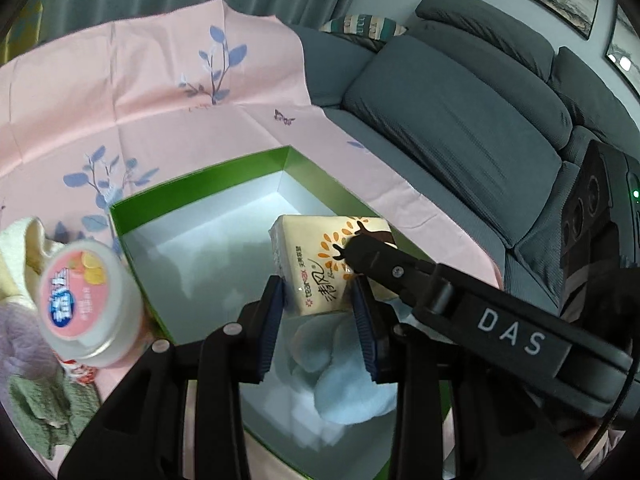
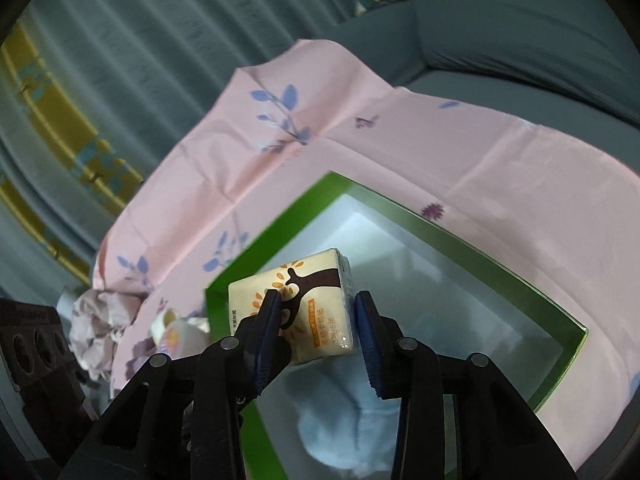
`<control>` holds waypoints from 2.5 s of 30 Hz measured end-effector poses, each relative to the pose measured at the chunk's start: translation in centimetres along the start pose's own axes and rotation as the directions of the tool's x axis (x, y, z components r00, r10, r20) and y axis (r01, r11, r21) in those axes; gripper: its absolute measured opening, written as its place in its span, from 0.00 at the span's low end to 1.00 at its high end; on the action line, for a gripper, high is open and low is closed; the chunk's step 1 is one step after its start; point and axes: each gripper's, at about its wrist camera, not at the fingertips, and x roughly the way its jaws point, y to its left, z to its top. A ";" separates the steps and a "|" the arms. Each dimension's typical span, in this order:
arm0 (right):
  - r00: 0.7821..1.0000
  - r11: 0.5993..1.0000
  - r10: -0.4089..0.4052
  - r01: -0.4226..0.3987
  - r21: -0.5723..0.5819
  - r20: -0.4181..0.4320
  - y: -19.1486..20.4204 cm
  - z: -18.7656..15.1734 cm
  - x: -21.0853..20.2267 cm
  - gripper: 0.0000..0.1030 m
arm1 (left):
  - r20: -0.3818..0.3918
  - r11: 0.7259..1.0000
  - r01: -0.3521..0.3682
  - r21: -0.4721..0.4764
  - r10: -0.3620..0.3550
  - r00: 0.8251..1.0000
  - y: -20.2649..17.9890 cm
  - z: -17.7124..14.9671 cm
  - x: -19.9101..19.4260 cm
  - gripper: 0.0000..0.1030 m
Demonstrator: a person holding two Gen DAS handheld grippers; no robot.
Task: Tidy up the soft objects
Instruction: 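Carry the tissue pack into the green-rimmed box and release it, then move the right gripper back to the pile of items, then grasp the green fuzzy cloth with the right gripper and lift it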
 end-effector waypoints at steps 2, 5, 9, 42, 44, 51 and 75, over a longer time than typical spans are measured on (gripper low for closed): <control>1.000 1.000 -0.020 0.020 0.015 -0.001 -0.4 0.1 0.1 0.34 | 0.012 1.000 0.002 -0.001 -0.002 1.000 -0.1 0.0 0.1 0.33; 0.999 0.999 -0.048 0.048 0.020 0.010 -0.5 0.1 -0.1 0.33 | 0.017 1.000 0.000 -0.002 0.000 1.000 -0.3 -0.1 0.4 0.34; 0.995 0.995 -0.096 0.096 0.013 0.015 -0.2 0.1 -0.1 0.33 | 0.018 0.999 -0.021 0.025 0.020 1.000 -0.8 -0.1 0.0 0.36; 0.991 0.933 0.013 0.037 -0.359 0.136 13.3 -5.7 -4.2 0.93 | 0.104 0.881 -0.303 -0.364 0.362 0.927 13.1 -11.7 -20.6 0.96; 0.991 0.918 0.009 0.045 -0.393 0.135 14.4 -6.4 -3.9 0.93 | 0.097 0.858 -0.312 -0.407 0.380 0.920 14.7 -12.8 -20.7 0.96; 0.994 0.875 -0.041 0.087 -0.476 0.106 17.1 -8.8 -2.1 0.93 | 0.015 0.766 -0.394 -0.507 0.466 0.885 18.8 -14.6 -20.4 0.96; 0.959 0.889 -0.097 -0.038 -0.457 -0.267 19.3 -16.0 8.9 0.36 | -0.129 0.593 -0.507 -0.625 0.563 0.816 23.3 -17.1 -21.7 0.96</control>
